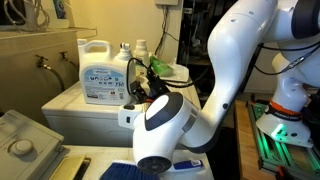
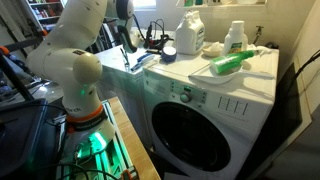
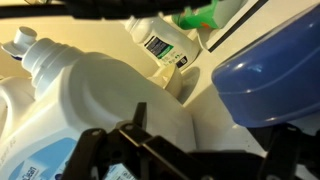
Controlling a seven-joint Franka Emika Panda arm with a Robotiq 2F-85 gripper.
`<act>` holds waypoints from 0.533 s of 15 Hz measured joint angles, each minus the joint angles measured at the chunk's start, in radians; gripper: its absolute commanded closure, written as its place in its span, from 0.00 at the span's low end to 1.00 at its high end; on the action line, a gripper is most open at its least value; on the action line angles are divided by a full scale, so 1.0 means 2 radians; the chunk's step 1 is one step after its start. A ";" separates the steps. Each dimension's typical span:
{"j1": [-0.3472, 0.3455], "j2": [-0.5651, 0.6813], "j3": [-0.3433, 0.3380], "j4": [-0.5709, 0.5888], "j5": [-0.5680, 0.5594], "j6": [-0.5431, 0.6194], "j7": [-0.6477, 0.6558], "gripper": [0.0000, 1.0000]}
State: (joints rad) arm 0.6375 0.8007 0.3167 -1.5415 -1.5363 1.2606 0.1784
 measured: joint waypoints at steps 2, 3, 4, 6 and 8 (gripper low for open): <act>0.001 0.000 -0.001 0.001 0.000 0.000 0.000 0.00; 0.001 0.000 -0.001 0.003 0.000 0.002 0.003 0.00; 0.001 0.000 -0.001 0.008 0.000 0.007 0.012 0.00; 0.000 -0.001 0.000 0.022 0.002 0.027 0.043 0.00; -0.001 -0.006 0.001 0.036 0.010 0.050 0.071 0.00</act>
State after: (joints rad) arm 0.6362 0.7890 0.3188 -1.4687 -1.5165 1.3612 0.3213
